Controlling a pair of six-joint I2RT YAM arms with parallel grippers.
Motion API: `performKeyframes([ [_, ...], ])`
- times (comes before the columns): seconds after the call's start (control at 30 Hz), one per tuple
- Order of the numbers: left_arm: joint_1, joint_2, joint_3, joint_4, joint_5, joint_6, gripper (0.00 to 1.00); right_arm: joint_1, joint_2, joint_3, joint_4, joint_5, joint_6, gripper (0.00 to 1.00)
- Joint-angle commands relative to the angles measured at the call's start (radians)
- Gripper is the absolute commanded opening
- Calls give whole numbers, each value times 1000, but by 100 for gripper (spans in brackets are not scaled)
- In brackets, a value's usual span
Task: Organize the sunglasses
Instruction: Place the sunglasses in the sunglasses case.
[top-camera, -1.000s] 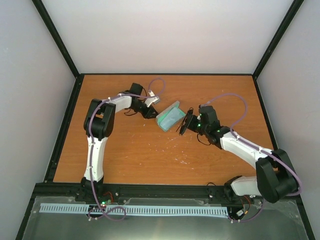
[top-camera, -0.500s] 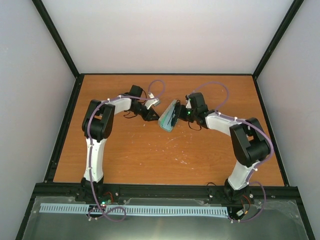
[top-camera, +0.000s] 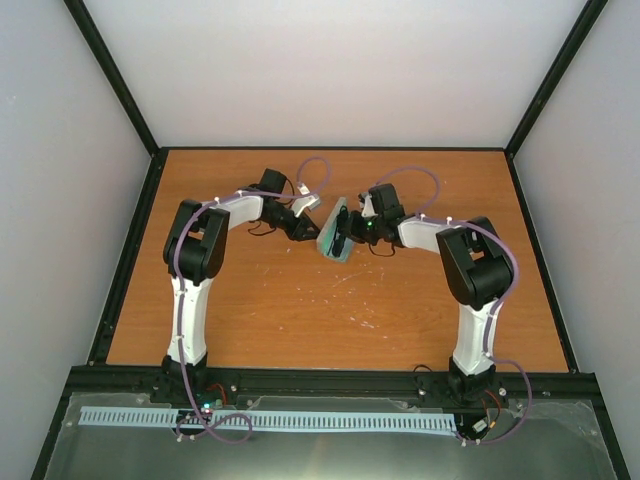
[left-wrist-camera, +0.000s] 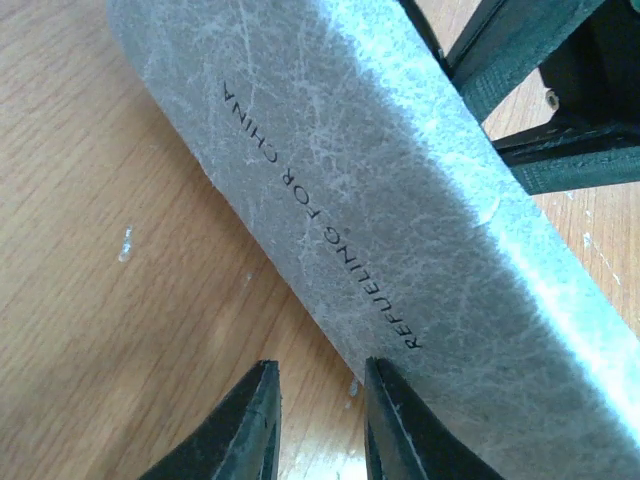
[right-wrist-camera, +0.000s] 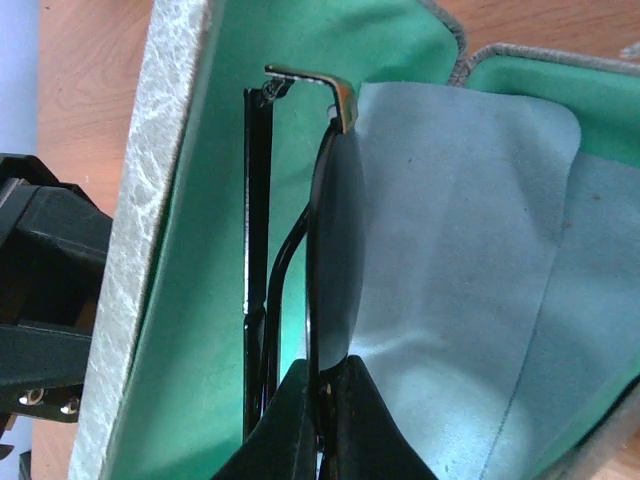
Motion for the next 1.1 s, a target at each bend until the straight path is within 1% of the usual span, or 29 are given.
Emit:
performKeyframes([
  [0.0,-12,-42,-3,22,27,-8,26,-11,38,29,2,-57,12,3],
  [0.13,-13,-42,-3,24,33,-12,26,-20,53,46,-49,-68,12,5],
  [0.27,-19,-39,-3,26,35,-12,26,-28,58,63,-122,-49,5,10],
  [0.43,-26,-39,-2,27,43,-12,26,-31,55,84,-201,-19,-20,22],
  [0.5,-27,-39,-2,27,44,-13,26,-33,48,91,-225,-7,-30,29],
  [0.53,-27,-38,-2,27,45,-13,26,-34,42,93,-233,-2,-33,31],
  [0.63,-28,-37,0,27,45,-13,26,-36,22,104,-262,12,-41,32],
  [0.7,-29,-39,-1,25,44,-11,26,-36,4,106,-273,19,-44,31],
  [0.73,-29,-39,-2,24,43,-10,26,-36,-5,106,-276,21,-47,29],
  [0.77,-29,-39,-1,24,44,-10,26,-36,-12,107,-278,23,-48,25],
  [0.8,-28,-39,-1,25,45,-10,26,-36,-18,107,-281,26,-48,18],
  [0.87,-29,-37,-2,27,46,-11,25,-36,-25,109,-288,30,-52,8],
  [0.9,-31,-37,-2,28,47,-12,25,-36,-25,110,-290,33,-52,6],
  [1.07,-35,-32,2,25,46,-13,25,-36,-5,109,-284,16,-53,9],
])
